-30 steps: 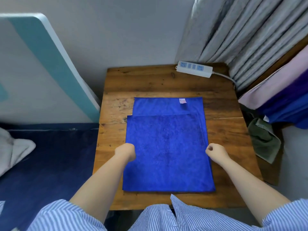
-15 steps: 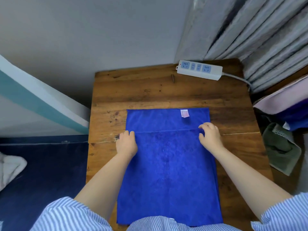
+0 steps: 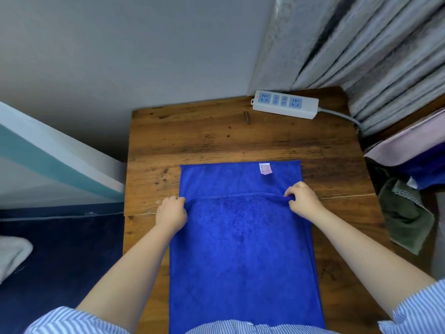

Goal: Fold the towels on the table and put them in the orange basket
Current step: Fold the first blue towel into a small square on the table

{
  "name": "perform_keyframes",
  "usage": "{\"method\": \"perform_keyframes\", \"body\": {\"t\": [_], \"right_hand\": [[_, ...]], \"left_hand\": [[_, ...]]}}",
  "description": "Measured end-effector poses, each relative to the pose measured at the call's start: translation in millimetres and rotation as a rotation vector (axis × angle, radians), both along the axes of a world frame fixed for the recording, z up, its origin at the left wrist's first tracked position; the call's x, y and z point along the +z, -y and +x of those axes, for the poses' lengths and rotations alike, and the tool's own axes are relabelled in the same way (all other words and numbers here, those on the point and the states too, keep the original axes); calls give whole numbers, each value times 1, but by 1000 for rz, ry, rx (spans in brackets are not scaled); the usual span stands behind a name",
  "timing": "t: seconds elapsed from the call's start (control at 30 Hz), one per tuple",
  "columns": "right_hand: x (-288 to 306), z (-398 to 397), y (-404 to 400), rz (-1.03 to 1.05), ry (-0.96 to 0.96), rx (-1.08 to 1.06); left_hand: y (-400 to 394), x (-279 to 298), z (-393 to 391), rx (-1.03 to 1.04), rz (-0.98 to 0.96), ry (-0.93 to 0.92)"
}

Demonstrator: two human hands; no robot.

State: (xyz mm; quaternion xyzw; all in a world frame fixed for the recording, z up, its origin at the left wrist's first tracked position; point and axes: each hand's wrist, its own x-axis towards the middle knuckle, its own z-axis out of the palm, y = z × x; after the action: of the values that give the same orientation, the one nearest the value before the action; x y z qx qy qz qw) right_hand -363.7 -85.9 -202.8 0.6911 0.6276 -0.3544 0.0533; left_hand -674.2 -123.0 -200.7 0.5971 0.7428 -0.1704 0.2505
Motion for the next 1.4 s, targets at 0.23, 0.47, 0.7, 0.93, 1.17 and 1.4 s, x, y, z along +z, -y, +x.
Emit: {"method": "perform_keyframes", "body": {"t": [0.23, 0.47, 0.7, 0.93, 1.17, 1.4], "right_hand": [[20, -3, 1, -117, -190, -82], [64, 15, 9, -142, -596, -311], [82, 32, -7, -42, -936, -599], [45, 35, -42, 32, -671, -670], [12, 37, -76, 122, -348, -560], [-7, 32, -86, 200, 44, -176]], "left_hand": [[15, 20, -6, 140, 104, 275], [9, 65, -17, 566, -199, 1138], [-31, 79, -1, 644, -110, 1325], [-69, 38, 5, 778, 119, 822], [-97, 7, 3, 547, 227, 514], [-110, -15, -4, 84, 158, 104]]}}
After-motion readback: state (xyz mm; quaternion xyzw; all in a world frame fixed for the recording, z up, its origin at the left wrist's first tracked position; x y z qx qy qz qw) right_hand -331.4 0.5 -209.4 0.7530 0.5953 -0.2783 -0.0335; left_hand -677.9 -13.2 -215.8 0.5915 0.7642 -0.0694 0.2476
